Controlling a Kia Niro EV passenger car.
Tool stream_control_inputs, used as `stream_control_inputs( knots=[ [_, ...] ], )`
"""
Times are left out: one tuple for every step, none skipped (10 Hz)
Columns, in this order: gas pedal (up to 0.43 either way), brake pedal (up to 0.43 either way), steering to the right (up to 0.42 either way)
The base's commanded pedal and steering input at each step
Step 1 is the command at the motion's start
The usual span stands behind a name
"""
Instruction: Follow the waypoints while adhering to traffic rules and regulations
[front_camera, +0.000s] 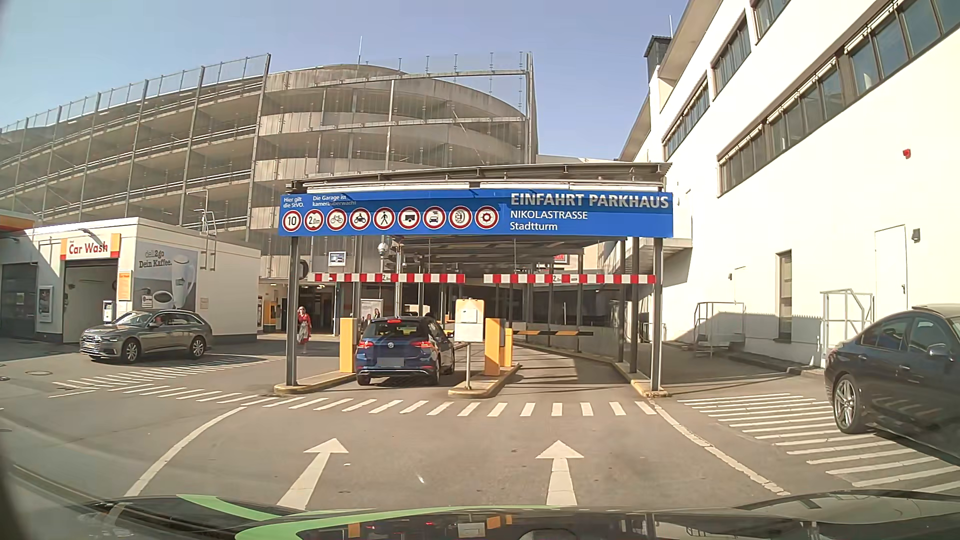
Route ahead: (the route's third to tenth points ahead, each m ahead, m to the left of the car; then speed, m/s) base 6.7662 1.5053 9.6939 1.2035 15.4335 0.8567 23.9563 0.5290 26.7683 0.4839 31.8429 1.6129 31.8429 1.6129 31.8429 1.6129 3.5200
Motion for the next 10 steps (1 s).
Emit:
stream_control_inputs(
  knots=[
    [0.000,0.000,0.139],
    [0.000,0.000,0.120],
    [0.000,0.000,0.099],
    [0.000,0.000,0.083],
    [0.000,0.018,0.065],
    [0.000,0.098,0.055],
    [0.000,0.116,0.050],
    [0.000,0.134,0.050],
    [0.000,0.159,0.050],
    [0.000,0.171,0.054]
  ],
)
